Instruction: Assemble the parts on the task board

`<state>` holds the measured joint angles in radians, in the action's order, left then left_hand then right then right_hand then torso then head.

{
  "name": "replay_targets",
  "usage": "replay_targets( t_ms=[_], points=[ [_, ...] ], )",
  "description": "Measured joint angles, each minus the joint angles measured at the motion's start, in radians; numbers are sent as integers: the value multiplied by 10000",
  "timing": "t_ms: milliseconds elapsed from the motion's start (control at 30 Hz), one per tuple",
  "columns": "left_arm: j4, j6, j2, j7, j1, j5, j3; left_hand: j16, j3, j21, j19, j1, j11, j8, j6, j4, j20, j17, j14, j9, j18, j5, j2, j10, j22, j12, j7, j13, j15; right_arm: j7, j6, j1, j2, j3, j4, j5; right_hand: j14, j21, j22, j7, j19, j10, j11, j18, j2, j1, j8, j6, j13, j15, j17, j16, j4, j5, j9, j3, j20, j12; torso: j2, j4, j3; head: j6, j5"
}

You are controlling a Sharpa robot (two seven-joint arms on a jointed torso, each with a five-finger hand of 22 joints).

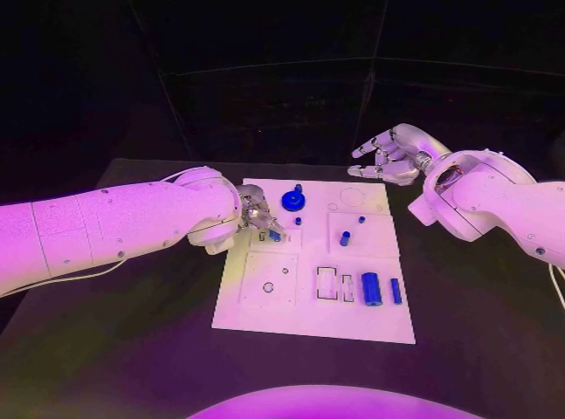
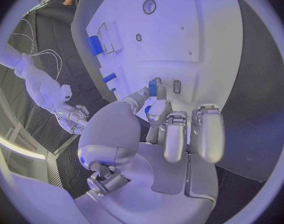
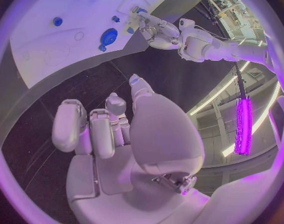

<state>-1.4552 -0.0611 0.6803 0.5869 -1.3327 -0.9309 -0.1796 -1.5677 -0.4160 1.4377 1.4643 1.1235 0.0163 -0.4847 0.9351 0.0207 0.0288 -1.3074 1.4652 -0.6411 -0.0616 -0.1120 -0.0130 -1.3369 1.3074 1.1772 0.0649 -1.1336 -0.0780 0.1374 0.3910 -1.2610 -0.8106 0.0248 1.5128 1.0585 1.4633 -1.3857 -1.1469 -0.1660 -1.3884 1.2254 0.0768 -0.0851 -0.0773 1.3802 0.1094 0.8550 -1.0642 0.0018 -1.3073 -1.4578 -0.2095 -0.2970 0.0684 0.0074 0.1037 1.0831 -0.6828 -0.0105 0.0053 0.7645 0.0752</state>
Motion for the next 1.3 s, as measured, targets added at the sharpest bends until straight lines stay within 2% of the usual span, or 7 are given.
replay_targets(
  t_ms=[200,467,800,1033,1300],
  points=[
    [-124,-381,88,-33,191,-310,-3,0,-177,0,0,-57,-2,-39,0,21,0,0,0,-42,-1,9,56,1,0,0,0,1,0,0,-6,0,-6,0,0,0,0,0,0,0,0,0,0,-1,0,0,0,0,0,0,0,0,0,0,0,0,0,0,-6,17,0,-2,29],
    [-153,-700,97,-62,259,-530,-2,0,-190,-1,-1,-93,-3,-45,0,27,0,0,-1,-54,0,38,93,3,0,0,1,1,0,3,-18,0,-10,0,-10,-1,0,0,0,0,0,0,0,-1,0,0,0,0,-1,0,0,0,0,0,0,0,0,0,-13,37,2,-2,33],
    [-86,-746,23,-48,269,-626,-1,0,-357,-1,-1,-167,-5,-44,0,110,-1,0,-1,-74,0,43,166,5,0,0,1,-11,0,3,-31,0,16,0,-39,-1,0,0,-1,0,0,0,0,0,0,0,0,0,-1,0,-8,0,0,1,0,0,0,0,-16,38,3,34,3],
    [20,-497,-84,4,262,-654,13,0,-415,-1,-1,-163,-6,-42,-1,114,-1,0,-1,-96,-1,51,161,6,0,0,2,6,-1,3,-43,1,47,0,-69,-1,0,0,-1,0,-1,0,0,0,0,0,0,0,-1,0,-7,0,0,1,0,0,0,0,-16,36,3,45,-27],
    [80,-200,-148,71,233,-750,29,0,-429,-1,-1,-128,-7,-33,-2,127,-1,0,-1,-93,-1,76,186,7,0,0,2,48,-1,2,-57,1,65,-1,-88,0,0,0,-1,0,0,0,0,0,0,0,0,0,-1,0,-6,0,0,1,0,0,0,0,-15,36,3,81,9]
  ],
)
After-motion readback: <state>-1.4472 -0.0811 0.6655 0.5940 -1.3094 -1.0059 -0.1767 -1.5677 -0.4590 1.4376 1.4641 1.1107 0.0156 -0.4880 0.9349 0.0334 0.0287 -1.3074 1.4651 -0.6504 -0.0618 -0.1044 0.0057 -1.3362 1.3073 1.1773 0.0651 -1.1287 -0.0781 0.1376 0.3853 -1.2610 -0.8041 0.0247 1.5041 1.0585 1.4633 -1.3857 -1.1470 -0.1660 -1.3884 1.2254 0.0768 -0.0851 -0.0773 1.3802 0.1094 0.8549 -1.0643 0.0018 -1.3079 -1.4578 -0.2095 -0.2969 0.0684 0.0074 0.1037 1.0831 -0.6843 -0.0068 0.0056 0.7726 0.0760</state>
